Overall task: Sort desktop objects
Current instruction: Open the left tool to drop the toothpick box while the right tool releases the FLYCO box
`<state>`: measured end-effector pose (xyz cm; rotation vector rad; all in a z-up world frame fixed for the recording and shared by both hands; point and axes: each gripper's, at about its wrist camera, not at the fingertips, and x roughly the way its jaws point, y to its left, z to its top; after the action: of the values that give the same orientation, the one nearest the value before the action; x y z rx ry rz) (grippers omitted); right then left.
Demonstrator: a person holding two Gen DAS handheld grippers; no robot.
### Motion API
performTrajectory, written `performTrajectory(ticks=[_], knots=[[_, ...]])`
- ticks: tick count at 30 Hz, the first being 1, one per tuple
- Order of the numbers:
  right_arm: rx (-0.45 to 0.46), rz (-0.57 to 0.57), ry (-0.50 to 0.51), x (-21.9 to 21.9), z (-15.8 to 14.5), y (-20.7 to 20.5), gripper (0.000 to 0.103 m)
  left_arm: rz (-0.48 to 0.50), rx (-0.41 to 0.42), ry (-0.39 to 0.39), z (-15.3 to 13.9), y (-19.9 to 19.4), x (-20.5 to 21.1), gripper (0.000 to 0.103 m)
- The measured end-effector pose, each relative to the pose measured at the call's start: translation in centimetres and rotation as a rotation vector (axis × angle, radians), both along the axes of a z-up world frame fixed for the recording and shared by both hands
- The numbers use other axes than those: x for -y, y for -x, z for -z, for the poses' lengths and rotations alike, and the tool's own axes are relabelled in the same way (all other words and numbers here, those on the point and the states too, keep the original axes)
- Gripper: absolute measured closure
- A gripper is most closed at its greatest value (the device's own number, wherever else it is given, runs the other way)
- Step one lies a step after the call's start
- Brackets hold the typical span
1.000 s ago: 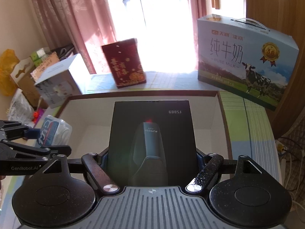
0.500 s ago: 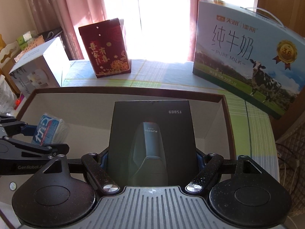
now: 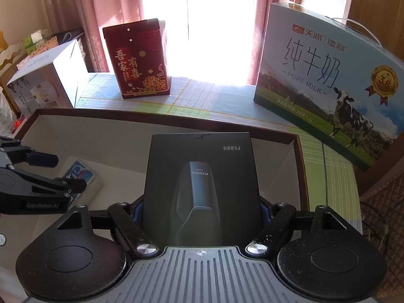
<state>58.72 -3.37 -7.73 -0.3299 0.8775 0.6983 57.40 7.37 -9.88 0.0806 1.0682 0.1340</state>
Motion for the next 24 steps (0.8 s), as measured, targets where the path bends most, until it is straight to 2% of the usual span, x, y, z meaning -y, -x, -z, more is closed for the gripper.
performTrajectory(ticks=[8,13,20,23,24], knots=[[0.04,-0.007,0.026,-0.3,0.3,-0.2,0.026,0.012,0.006,0.015,-0.3,0.4,-0.2,0.044],[0.055,0.014,-0.02,0.4,-0.1,-0.8,0.026,0.022,0.014,0.023,-0.4,0.6,0.1,0.041],[0.055,-0.012,-0.059,1.6,-1.0,0.1,0.01,0.038,0.028,0.027,-1.0,1.2,0.5,0.036],[0.059,-0.024,-0.069,2.0,-1.2,0.7,0.005,0.033,0.032,0.015,-1.4,1.5,0.7,0.025],[0.056,-0.022,-0.08,2.3,-1.2,0.9,0.004,0.033,0.035,0.015,-1.6,1.7,0.8,0.024]])
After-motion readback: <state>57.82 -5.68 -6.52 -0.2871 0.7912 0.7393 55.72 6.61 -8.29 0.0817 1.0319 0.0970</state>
